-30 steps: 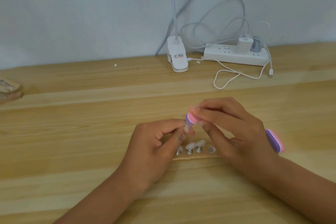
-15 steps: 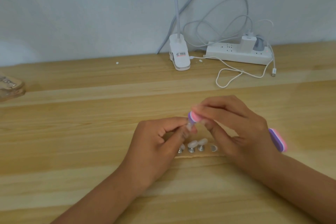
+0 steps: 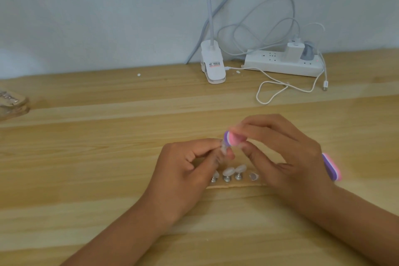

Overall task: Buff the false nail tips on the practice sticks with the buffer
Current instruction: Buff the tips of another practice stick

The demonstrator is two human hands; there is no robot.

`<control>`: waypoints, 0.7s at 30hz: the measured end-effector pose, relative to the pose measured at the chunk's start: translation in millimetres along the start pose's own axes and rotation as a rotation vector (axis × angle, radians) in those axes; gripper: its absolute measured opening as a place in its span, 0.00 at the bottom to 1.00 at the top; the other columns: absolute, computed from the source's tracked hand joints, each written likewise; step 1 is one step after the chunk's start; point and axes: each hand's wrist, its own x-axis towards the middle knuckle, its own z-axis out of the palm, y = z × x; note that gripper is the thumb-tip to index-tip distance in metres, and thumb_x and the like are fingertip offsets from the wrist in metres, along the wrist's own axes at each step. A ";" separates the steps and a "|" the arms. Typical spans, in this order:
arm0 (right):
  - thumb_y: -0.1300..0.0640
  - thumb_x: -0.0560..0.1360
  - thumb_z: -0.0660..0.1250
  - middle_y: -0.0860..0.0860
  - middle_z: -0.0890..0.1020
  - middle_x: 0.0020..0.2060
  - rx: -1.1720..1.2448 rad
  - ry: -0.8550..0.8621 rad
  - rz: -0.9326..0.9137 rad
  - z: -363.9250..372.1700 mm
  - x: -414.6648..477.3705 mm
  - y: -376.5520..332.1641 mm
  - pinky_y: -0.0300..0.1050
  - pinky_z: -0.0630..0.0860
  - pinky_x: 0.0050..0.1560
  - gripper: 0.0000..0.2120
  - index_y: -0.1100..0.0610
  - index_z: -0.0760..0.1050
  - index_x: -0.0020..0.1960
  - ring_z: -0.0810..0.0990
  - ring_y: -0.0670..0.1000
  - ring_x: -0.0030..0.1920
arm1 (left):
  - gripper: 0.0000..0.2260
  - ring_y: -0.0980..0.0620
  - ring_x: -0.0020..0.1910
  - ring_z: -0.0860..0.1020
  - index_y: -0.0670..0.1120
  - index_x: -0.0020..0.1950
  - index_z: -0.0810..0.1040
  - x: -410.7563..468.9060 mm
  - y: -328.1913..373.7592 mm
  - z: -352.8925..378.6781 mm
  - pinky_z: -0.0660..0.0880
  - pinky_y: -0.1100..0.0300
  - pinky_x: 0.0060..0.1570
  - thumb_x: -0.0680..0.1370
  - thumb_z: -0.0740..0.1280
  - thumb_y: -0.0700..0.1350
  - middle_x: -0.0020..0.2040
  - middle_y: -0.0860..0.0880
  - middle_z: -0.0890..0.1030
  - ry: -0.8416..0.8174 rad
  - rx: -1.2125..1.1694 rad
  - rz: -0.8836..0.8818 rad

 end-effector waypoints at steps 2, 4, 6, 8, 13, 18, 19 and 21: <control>0.69 0.75 0.72 0.53 0.82 0.50 0.016 0.001 -0.015 1.4 0.3 -3.0 0.44 0.77 0.52 0.11 0.61 0.82 0.56 0.81 0.52 0.50 | 0.07 0.58 0.36 0.82 0.52 0.47 0.86 -0.4 0.1 -0.1 0.75 0.64 0.35 0.78 0.68 0.48 0.38 0.57 0.85 -0.016 0.001 0.008; 0.73 0.71 0.73 0.53 0.82 0.50 0.032 -0.033 -0.083 5.3 -2.0 -8.3 0.43 0.76 0.54 0.15 0.60 0.82 0.56 0.81 0.52 0.50 | 0.06 0.63 0.35 0.80 0.54 0.48 0.85 -0.4 1.5 -0.8 0.72 0.70 0.34 0.78 0.67 0.48 0.36 0.61 0.83 -0.039 0.015 0.047; 0.72 0.72 0.73 0.54 0.82 0.50 0.008 -0.042 -0.061 4.7 -2.7 -3.9 0.41 0.76 0.55 0.14 0.61 0.83 0.55 0.81 0.52 0.50 | 0.07 0.63 0.35 0.80 0.54 0.47 0.85 -0.4 1.1 -1.1 0.72 0.71 0.35 0.78 0.67 0.48 0.37 0.61 0.83 -0.039 0.011 0.033; 0.69 0.74 0.73 0.54 0.83 0.50 -0.030 0.000 0.082 0.1 -1.0 6.6 0.39 0.75 0.56 0.11 0.60 0.84 0.54 0.81 0.51 0.50 | 0.09 0.56 0.35 0.81 0.52 0.45 0.85 -0.9 1.3 -0.9 0.75 0.67 0.35 0.78 0.65 0.51 0.39 0.56 0.85 -0.041 -0.004 0.000; 0.69 0.76 0.72 0.53 0.82 0.51 0.019 0.030 0.111 -2.8 -0.8 6.4 0.38 0.75 0.57 0.11 0.59 0.82 0.57 0.81 0.49 0.53 | 0.10 0.47 0.36 0.82 0.50 0.45 0.85 -0.6 -0.5 -0.7 0.76 0.57 0.35 0.79 0.66 0.51 0.38 0.51 0.85 -0.043 -0.016 0.002; 0.73 0.74 0.68 0.56 0.82 0.52 -0.003 -0.096 -0.067 -1.0 -1.4 5.6 0.42 0.75 0.54 0.15 0.63 0.81 0.59 0.81 0.55 0.51 | 0.04 0.56 0.33 0.78 0.54 0.45 0.85 0.1 -1.4 -0.6 0.73 0.63 0.33 0.77 0.71 0.47 0.35 0.53 0.82 -0.017 0.035 0.058; 0.74 0.73 0.69 0.56 0.82 0.51 -0.018 -0.095 -0.040 -1.6 -0.5 7.2 0.42 0.76 0.54 0.16 0.64 0.81 0.58 0.82 0.55 0.50 | 0.05 0.54 0.35 0.79 0.54 0.45 0.86 0.5 -2.4 -0.5 0.74 0.61 0.35 0.76 0.71 0.45 0.36 0.54 0.82 -0.003 0.059 0.058; 0.75 0.71 0.68 0.56 0.82 0.52 0.000 -0.128 -0.044 -1.5 -2.2 5.5 0.42 0.75 0.55 0.18 0.64 0.82 0.59 0.81 0.54 0.51 | 0.06 0.53 0.37 0.80 0.55 0.47 0.86 0.8 -2.7 -0.8 0.75 0.62 0.37 0.76 0.71 0.44 0.38 0.56 0.83 0.014 0.066 0.046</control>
